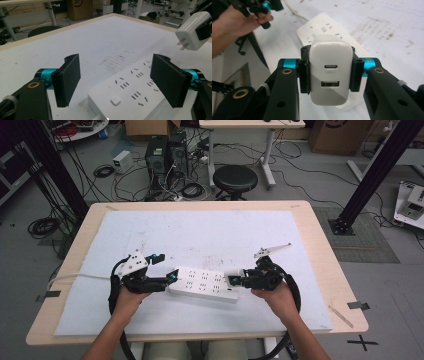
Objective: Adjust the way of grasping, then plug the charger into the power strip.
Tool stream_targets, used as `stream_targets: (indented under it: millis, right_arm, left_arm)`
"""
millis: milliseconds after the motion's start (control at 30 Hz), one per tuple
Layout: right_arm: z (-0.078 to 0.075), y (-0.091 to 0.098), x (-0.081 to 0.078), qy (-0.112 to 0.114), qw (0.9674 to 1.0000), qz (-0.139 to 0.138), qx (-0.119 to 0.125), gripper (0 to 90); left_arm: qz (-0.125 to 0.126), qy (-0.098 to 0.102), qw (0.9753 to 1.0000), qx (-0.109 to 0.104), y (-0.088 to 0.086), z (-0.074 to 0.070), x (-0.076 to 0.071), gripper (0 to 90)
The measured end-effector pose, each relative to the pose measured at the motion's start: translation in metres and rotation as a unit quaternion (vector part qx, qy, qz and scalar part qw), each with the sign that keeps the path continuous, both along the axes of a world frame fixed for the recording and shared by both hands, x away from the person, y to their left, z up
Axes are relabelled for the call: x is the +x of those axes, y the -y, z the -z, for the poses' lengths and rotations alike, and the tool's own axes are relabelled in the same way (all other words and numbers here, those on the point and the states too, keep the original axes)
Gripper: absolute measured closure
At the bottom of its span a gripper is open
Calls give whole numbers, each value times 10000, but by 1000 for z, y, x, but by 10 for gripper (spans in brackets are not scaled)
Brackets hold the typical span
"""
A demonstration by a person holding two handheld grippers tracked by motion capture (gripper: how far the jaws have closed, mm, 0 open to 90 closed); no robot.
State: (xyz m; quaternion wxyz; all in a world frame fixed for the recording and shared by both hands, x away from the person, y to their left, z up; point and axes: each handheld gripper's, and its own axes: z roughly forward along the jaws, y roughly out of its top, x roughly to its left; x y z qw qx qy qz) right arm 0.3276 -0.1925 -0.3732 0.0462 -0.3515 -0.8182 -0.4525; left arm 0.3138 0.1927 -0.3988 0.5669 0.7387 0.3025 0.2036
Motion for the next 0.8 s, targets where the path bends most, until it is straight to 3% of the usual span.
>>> stream_targets:
  millis: [467, 800]
  right_arm:
    - [-9, 34, -8, 281, 9971, 465, -529, 630]
    - [-14, 47, -9, 336, 9964, 569, -532, 629]
  left_arm:
    - [-445, -95, 9989, -77, -27, 0, -9, 244]
    - [-567, -64, 9984, -29, -34, -2, -16, 244]
